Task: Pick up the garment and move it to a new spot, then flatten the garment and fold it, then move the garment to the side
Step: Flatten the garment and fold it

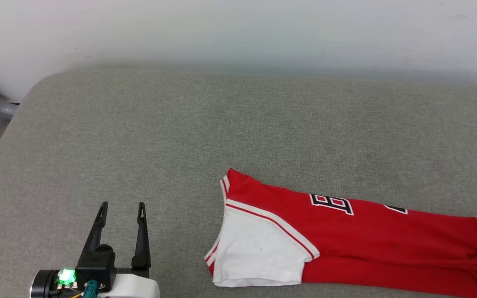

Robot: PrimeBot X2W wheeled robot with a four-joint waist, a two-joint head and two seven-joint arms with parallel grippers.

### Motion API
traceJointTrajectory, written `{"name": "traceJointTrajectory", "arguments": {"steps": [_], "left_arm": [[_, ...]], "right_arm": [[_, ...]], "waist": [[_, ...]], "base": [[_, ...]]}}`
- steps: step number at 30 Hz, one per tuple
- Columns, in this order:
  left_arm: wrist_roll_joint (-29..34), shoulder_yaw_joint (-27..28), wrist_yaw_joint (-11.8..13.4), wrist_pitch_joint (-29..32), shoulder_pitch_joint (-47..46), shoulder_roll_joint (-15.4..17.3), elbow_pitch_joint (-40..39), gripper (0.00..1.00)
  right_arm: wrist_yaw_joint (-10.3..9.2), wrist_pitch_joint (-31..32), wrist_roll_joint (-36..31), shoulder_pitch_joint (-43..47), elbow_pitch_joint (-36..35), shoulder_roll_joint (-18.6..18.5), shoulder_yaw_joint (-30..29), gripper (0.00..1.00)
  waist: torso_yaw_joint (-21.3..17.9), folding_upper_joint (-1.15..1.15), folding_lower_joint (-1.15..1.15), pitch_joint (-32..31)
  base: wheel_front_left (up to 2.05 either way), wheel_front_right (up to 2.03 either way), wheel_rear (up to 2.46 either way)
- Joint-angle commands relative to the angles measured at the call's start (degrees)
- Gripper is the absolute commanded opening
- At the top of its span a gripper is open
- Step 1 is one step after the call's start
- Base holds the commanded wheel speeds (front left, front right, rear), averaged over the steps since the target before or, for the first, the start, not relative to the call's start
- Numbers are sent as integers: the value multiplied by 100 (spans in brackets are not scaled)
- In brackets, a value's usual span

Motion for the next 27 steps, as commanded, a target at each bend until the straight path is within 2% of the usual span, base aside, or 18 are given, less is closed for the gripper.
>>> {"name": "traceJointTrajectory", "arguments": {"steps": [1,8,14,21,27], "left_arm": [[75,39,-36,-15,57,-30,17,100],[162,102,-158,-15,158,-115,78,100],[208,138,-236,-15,223,-202,114,100],[290,131,-336,-15,206,-263,139,100],[357,104,-391,-15,138,-303,154,100]], "right_arm": [[-13,-10,-66,77,109,-195,-15,0],[-12,96,84,182,70,-355,-118,0],[-9,371,317,314,-794,-398,-125,0],[-9,742,147,148,-2048,-131,-179,0],[-9,1131,-231,-155,-2699,274,58,0]], "waist": [[-24,0,0,-35],[-91,0,0,-133],[-139,0,0,-196],[-110,0,0,-225],[36,0,0,-180]], "base": [[0,0,0],[0,0,0],[0,0,0],[0,0,0],[0,0,0]]}}
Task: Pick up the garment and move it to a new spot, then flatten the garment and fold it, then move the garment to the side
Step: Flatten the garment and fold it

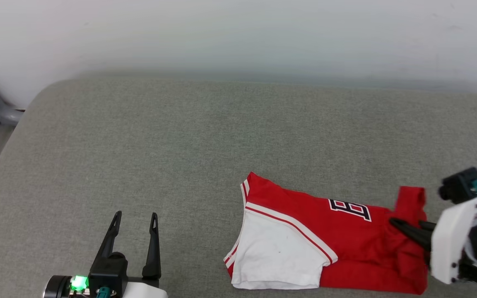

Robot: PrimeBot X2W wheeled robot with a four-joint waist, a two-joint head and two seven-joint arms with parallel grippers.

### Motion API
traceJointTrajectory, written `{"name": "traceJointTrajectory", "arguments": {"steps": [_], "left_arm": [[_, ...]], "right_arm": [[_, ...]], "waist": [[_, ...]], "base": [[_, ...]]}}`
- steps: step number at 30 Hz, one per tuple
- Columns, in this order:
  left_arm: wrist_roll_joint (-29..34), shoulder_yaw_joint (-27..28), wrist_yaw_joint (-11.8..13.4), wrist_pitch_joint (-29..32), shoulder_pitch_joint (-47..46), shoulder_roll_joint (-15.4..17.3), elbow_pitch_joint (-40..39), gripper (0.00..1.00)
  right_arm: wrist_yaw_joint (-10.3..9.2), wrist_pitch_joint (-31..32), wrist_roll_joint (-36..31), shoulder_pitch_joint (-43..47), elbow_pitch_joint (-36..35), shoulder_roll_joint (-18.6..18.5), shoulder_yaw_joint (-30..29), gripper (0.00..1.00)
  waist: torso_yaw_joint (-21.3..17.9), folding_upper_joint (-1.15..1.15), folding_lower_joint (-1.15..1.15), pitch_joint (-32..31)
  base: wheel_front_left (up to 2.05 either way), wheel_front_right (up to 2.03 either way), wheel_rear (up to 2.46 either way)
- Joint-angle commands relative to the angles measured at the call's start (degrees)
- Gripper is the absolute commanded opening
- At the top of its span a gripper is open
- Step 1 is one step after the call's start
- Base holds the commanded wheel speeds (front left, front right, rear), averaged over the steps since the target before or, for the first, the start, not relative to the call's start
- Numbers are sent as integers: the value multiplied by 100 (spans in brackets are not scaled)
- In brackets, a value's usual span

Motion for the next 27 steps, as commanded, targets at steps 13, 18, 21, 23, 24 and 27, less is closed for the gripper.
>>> {"name": "traceJointTrajectory", "arguments": {"steps": [13,18,21,23,24,27], "left_arm": [[77,-91,-127,-15,-350,-145,82,100],[93,-138,-172,-15,-476,-180,119,100],[94,-149,-177,-15,-534,-202,137,100],[99,-161,-186,-15,-544,-213,156,100],[101,-172,-194,-15,-564,-219,165,100],[97,-190,-217,-15,-634,-245,183,100]], "right_arm": [[-5,335,-690,-1583,294,1038,1540,0],[-5,143,-807,-2209,818,1436,2196,0],[-5,-24,-869,-2525,1205,1703,2517,0],[-5,-117,-884,-2684,1465,1874,2733,0],[-5,-156,-901,-2760,1606,1933,2847,0],[-5,-274,-897,-2936,2017,2148,3131,0]], "waist": [[310,0,0,376],[405,0,0,512],[451,0,0,568],[478,0,0,600],[494,0,0,617],[533,0,0,660]], "base": [[0,0,0],[0,0,0],[0,0,0],[0,0,0],[0,0,0],[0,0,0]]}}
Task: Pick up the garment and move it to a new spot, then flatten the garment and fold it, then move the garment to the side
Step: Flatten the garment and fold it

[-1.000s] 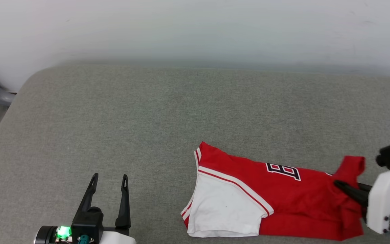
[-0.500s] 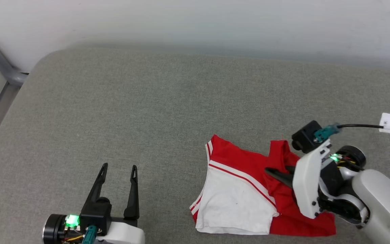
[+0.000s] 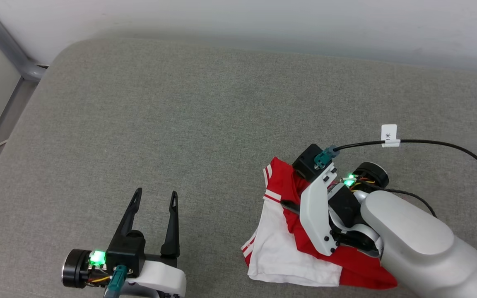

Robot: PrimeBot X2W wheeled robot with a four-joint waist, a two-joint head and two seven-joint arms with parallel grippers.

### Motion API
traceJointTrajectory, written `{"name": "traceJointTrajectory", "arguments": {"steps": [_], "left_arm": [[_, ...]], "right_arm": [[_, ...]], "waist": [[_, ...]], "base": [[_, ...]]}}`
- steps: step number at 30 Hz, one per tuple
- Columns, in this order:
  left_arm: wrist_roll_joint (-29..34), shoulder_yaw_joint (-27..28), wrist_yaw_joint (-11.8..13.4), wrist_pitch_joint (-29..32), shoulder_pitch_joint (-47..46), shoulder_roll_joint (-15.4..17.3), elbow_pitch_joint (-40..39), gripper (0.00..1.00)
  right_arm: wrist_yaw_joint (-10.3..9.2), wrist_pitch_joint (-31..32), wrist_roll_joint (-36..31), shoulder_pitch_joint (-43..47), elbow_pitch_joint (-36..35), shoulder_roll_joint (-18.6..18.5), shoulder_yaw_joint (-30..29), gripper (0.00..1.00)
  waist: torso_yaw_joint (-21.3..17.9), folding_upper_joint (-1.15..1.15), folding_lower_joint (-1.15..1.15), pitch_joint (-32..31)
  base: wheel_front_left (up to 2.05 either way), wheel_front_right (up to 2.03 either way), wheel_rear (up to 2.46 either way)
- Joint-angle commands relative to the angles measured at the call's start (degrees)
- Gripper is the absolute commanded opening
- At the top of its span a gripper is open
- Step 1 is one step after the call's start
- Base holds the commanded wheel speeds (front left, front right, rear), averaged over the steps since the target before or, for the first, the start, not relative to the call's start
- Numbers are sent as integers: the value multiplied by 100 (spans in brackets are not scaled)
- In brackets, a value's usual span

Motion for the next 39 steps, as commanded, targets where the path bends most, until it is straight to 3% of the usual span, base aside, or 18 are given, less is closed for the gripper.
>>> {"name": "traceJointTrajectory", "arguments": {"steps": [1,5,10,12,13,14,19,25,28,34,35,39], "left_arm": [[31,-20,-23,-15,-104,-17,10,100],[39,-60,-29,-15,-180,-57,43,100],[25,-14,-7,-15,-192,-71,83,100],[23,10,-10,-15,-153,-60,98,100],[21,22,-21,-15,-131,-51,107,100],[21,30,-34,-15,-112,-40,118,100],[39,105,-52,-15,-8,43,105,100],[-4,196,-90,-15,178,90,102,100],[-4,205,-96,-15,217,93,118,100],[21,250,-99,-15,268,115,149,100],[7,275,-119,-15,276,138,142,100],[-12,330,-132,-15,364,172,111,100]], "right_arm": [[-5,-120,10,-133,206,138,97,0],[-6,-274,-225,-283,714,186,582,0],[-6,-459,41,-240,942,190,867,0],[-6,-699,108,-259,913,148,906,34],[-6,-885,134,-272,877,127,860,64],[-6,-1086,154,-283,841,103,800,100],[-6,-2024,41,-141,535,-143,482,100],[-6,-3244,-570,152,255,-524,-487,100],[-6,-3602,-836,347,260,-515,-962,100],[-5,-4096,-1739,1103,60,-295,-2510,100],[-5,-4201,-2280,1597,-262,-48,-3491,100],[-5,-4214,-2979,2355,-1095,456,-4618,100]], "waist": [[25,0,-1,32],[77,0,-1,100],[37,0,-1,113],[-11,0,-1,77],[-37,0,-1,52],[-63,0,-1,20],[-220,0,-1,-192],[-493,0,-1,-431],[-579,0,-1,-488],[-790,0,-1,-631],[-859,0,-1,-691],[-939,0,-1,-760]], "base": [[0,0,0],[0,0,0],[0,0,0],[0,0,0],[0,0,0],[0,0,0],[0,0,0],[0,0,0],[0,0,0],[0,0,0],[0,0,0],[0,0,0]]}}
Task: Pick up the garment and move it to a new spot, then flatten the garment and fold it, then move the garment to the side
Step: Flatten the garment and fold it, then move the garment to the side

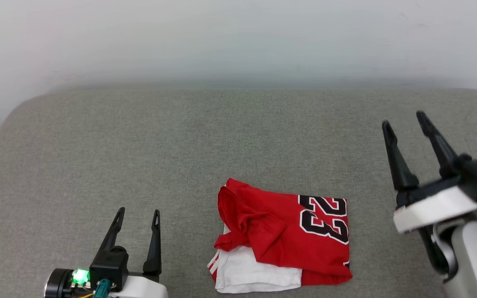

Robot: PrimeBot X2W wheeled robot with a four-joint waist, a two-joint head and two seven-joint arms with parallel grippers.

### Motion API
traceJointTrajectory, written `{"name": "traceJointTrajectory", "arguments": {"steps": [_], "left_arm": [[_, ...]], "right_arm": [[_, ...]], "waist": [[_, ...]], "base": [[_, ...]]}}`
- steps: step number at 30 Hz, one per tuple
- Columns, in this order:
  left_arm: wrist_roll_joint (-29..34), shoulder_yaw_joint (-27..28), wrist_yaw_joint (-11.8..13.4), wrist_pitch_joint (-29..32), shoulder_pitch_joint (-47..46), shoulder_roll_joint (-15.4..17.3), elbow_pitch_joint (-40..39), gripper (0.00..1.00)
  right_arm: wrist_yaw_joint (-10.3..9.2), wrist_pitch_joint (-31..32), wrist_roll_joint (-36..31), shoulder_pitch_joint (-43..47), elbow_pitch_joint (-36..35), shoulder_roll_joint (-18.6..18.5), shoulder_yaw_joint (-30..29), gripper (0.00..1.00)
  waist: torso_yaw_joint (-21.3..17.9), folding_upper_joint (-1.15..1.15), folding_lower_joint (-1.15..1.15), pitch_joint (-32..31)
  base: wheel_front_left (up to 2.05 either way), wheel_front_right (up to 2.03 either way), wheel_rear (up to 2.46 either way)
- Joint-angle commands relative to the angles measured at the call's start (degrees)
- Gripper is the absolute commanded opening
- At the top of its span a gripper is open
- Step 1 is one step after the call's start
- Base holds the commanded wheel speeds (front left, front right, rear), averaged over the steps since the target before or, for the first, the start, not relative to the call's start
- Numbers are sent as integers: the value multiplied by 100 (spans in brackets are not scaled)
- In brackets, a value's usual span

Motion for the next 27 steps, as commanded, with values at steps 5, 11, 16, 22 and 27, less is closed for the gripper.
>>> {"name": "traceJointTrajectory", "arguments": {"steps": [5,11,16,22,27], "left_arm": [[1,69,20,-15,157,23,-84,100],[-16,108,41,-15,341,18,-188,100],[-24,129,11,-15,455,14,-306,100],[-36,150,-37,-15,538,41,-390,100],[-29,147,-90,-15,538,46,-335,100]], "right_arm": [[-6,-11,-763,936,-939,418,-611,100],[-6,-10,-952,1789,-1468,872,-1009,100],[-6,-11,-788,2243,-1524,1103,-1155,100],[-5,-11,-665,2550,-1388,1211,-1129,100],[-5,-11,-609,2676,-1216,1252,-1138,100]], "waist": [[-41,0,0,-108],[-52,0,0,-231],[-39,0,0,-296],[-22,0,0,-357],[27,0,0,-403]], "base": [[0,0,0],[0,0,0],[0,0,0],[0,0,0],[0,0,0]]}}
